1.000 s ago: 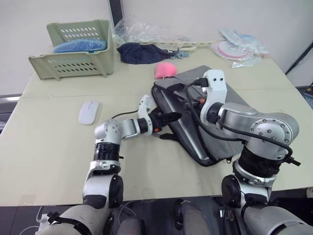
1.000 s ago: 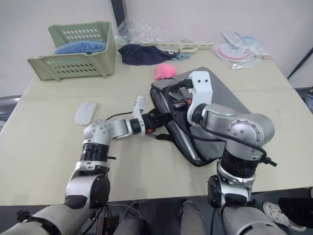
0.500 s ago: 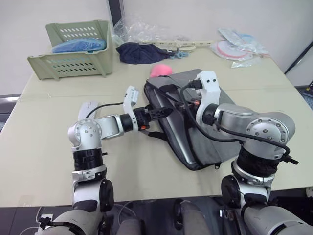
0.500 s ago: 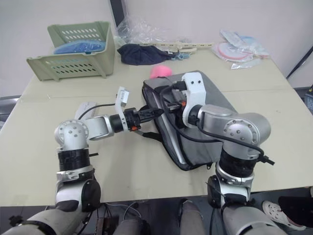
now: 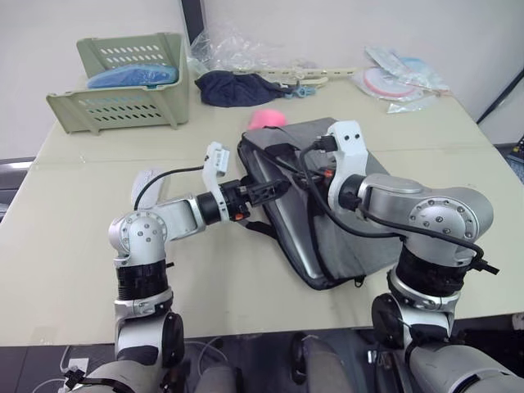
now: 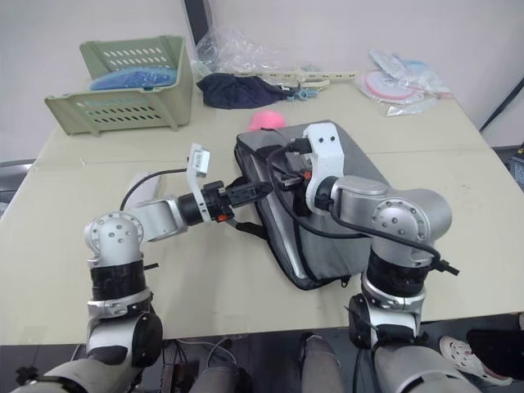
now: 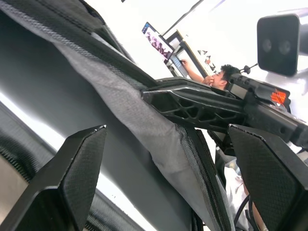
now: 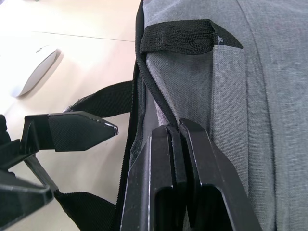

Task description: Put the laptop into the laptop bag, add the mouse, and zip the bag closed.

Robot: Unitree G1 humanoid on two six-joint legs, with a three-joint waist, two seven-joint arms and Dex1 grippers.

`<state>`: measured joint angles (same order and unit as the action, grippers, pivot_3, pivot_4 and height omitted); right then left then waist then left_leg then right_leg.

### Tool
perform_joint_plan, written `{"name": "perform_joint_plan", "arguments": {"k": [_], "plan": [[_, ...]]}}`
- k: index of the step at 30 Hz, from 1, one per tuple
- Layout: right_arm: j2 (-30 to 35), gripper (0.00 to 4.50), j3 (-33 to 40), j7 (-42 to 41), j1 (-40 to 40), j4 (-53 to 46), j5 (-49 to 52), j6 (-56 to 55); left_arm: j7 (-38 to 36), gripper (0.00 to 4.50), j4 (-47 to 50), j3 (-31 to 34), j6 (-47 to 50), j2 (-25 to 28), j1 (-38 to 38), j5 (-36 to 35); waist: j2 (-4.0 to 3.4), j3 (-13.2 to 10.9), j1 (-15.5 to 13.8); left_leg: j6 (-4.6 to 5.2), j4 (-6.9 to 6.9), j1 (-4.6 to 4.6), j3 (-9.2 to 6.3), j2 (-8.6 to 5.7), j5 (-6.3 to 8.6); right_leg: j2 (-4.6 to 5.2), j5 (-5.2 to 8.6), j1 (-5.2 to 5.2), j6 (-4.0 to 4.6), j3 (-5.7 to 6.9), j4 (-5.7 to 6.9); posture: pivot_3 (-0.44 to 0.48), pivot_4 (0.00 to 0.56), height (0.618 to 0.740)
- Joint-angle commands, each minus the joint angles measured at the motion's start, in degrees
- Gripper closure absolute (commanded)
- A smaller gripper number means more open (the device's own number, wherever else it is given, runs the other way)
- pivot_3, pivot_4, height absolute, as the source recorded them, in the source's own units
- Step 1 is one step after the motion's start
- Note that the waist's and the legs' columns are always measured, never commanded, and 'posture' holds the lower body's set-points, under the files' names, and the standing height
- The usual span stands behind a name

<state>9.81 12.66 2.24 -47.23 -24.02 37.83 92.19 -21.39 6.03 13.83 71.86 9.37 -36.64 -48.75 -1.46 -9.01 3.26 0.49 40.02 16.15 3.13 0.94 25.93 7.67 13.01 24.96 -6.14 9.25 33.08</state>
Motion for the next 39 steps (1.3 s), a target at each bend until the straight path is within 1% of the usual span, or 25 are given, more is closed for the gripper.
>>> {"name": "perform_joint_plan", "arguments": {"k": [1, 2, 6, 12, 14, 17, 22, 25, 28, 29, 31, 32, 33, 34, 35, 37, 38, 39], "plan": [[0.5, 4.5, 1.1, -0.1, -0.2, -1.5, -2.4, 0.3, -2.4, 0.15, 0.9, -2.0, -4.7, 0.6, 1.6, 1.2, 0.0, 0.0, 0.0, 0.0, 0.01, 0.0, 0.0, 0.0, 0.0, 0.0, 0.0, 0.0, 0.0, 0.0, 0.0, 0.0, 0.15, 0.74], [0.4, 4.5, 1.1, -0.1, -0.2, -1.6, -2.6, 0.3, -2.8, 0.15, 0.5, -3.2, -5.7, 0.9, 2.2, 2.0, 0.0, 0.0, -0.1, 0.0, 0.01, 0.0, 0.0, 0.0, 0.0, 0.0, 0.0, 0.0, 0.0, 0.0, 0.0, 0.0, 0.15, 0.74], [-0.1, 4.5, 1.1, -0.3, -0.6, -1.9, -2.9, 0.3, -4.6, 0.15, -2.8, -6.7, -10.9, -0.8, 4.9, 4.8, 0.0, 0.0, -0.1, 0.0, 0.03, -0.01, 0.01, 0.0, 0.0, 0.01, 0.0, -0.04, 0.0, -0.02, 0.01, 0.0, 0.15, 0.74], [-0.7, 4.5, 0.9, -0.6, -0.8, -2.1, -3.6, 0.3, -5.7, 0.15, -6.7, -9.1, -17.9, -2.7, 3.6, 8.1, 0.0, 0.0, -0.2, 0.0, 0.05, 0.02, 0.0, -0.01, 0.0, 0.02, 0.0, -0.04, 0.0, -0.01, 0.0, 0.0, 0.15, 0.74], [-0.9, 4.5, 0.9, -0.7, -0.9, -2.1, -3.8, 0.3, -5.8, 0.15, -6.6, -8.8, -18.6, -3.3, 3.0, 7.7, 0.0, 0.0, -0.2, 0.0, 0.05, 0.02, 0.01, -0.01, 0.0, 0.02, 0.0, -0.04, 0.0, -0.02, 0.0, 0.0, 0.15, 0.74], [-1.1, 4.5, 0.8, -0.8, -0.9, -2.1, -4.2, 0.3, -6.3, 0.15, -4.9, -8.6, -18.4, -2.7, 2.5, 7.1, 0.0, 0.0, -0.2, 0.0, 0.05, 0.02, 0.01, -0.01, 0.0, 0.04, 0.0, -0.04, 0.0, -0.02, 0.0, 0.0, 0.15, 0.74], [-1.1, 4.5, 0.9, -1.1, -0.6, -2.3, -4.3, 0.3, -6.0, 0.15, 0.6, -6.5, -15.7, 0.5, 2.1, 5.0, 0.0, 0.0, -0.1, 0.0, 0.05, 0.02, 0.0, -0.01, 0.0, 0.04, 0.0, -0.03, 0.0, -0.02, 0.0, 0.0, 0.15, 0.74], [-0.9, 4.5, 1.0, -1.3, -0.2, -2.2, -4.6, 0.3, -6.2, 0.15, 6.7, -3.6, -10.9, 5.5, 2.5, 0.9, 0.0, 0.0, -0.1, 0.0, 0.05, 0.02, -0.02, 0.0, 0.0, 0.04, 0.0, -0.03, 0.0, -0.02, 0.01, 0.0, 0.15, 0.74], [-0.6, 4.5, 1.0, -1.8, 0.1, -2.0, -4.9, 0.3, -6.1, 0.15, 10.2, -1.2, -7.7, 9.8, 3.2, -2.2, -0.02, 0.0, -0.1, 0.0, 0.05, -0.02, -0.04, 0.0, 0.0, 0.04, 0.0, 0.01, 0.0, -0.04, 0.13, 0.0, 0.15, 0.74], [-0.3, 4.5, 1.0, -2.1, 0.1, -1.9, -5.1, 0.3, -6.4, 0.15, 11.4, 0.6, -5.8, 12.3, 3.5, -4.3, -0.02, 0.0, -0.2, 0.0, 0.05, -0.01, -0.08, -0.01, 0.0, 0.05, 0.0, 0.01, 0.01, -0.04, 0.15, 0.0, 0.15, 0.74], [0.7, 4.5, 0.8, -2.8, 0.0, -1.6, -5.3, 0.3, -8.8, 0.15, 14.1, 4.7, -2.0, 19.2, 4.0, -8.5, -0.02, 0.0, -0.1, 0.0, 0.05, 0.0, -0.09, -0.02, 0.0, 0.06, 0.0, 0.0, 0.0, -0.05, 0.15, 0.0, 0.15, 0.74], [0.9, 4.5, 0.8, -3.1, -0.1, -1.5, -5.3, 0.3, -9.5, 0.15, 14.9, 5.9, -0.9, 21.4, 4.1, -9.8, 0.01, 0.0, 0.2, 0.0, 0.05, -0.01, -0.09, -0.03, 0.0, 0.06, 0.0, 0.01, 0.01, -0.06, 0.17, 0.0, 0.15, 0.74], [1.5, 4.5, 0.6, -3.6, -0.2, -1.5, -5.3, 0.3, -10.9, 0.15, 15.0, 7.9, 0.0, 24.9, 3.9, -11.7, -0.07, -0.1, 0.2, -0.05, 0.02, 0.02, -0.07, 0.0, 0.03, 0.0, 0.02, 0.2, 0.04, -0.06, 0.26, 0.0, 0.15, 0.74], [1.9, 4.5, 0.5, -4.0, -0.2, -1.5, -5.4, 0.3, -11.6, 0.15, 14.9, 9.1, 0.6, 27.2, 3.6, -13.1, -0.11, -0.1, 0.2, -0.06, 0.02, -0.01, -0.07, -0.01, 0.03, 0.02, 0.03, 0.24, 0.06, -0.07, 0.38, 0.0, 0.15, 0.74], [2.5, 4.5, 0.3, -4.5, -0.2, -1.5, -5.3, 0.3, -12.8, 0.15, 13.5, 11.8, 1.0, 30.8, 2.7, -14.5, -0.11, -0.1, 0.1, -0.06, 0.02, -0.01, -0.07, -0.01, 0.03, 0.02, 0.05, 0.25, 0.08, -0.07, 0.42, 0.0, 0.15, 0.74], [3.5, 3.7, -0.1, -5.4, -0.2, -1.3, -5.0, 0.3, -15.0, 0.09, 10.3, 15.6, 0.7, 36.6, 1.0, -15.1, -0.11, -0.1, 0.1, -0.08, 0.01, 0.01, -0.08, -0.01, 0.04, 0.02, 0.06, 0.29, 0.1, -0.06, 0.44, 0.0, 0.15, 0.74], [4.0, 3.56, -0.3, -5.9, -0.2, -1.2, -4.6, 0.3, -15.6, 0.09, 8.5, 16.8, 0.3, 39.0, -0.1, -14.7, -0.11, -0.1, 0.1, -0.08, 0.01, 0.01, -0.08, -0.01, 0.04, 0.01, 0.06, 0.29, 0.1, -0.06, 0.44, 0.0, 0.15, 0.74], [4.2, 3.08, -0.5, -6.3, -0.2, -1.1, -4.3, 0.3, -15.9, 0.09, 7.0, 17.3, -0.2, 40.6, -1.4, -14.3, -0.11, -0.1, 0.0, -0.09, 0.0, 0.01, -0.07, -0.02, 0.05, 0.02, 0.06, 0.29, 0.1, -0.06, 0.44, 0.0, 0.15, 0.74]]}}
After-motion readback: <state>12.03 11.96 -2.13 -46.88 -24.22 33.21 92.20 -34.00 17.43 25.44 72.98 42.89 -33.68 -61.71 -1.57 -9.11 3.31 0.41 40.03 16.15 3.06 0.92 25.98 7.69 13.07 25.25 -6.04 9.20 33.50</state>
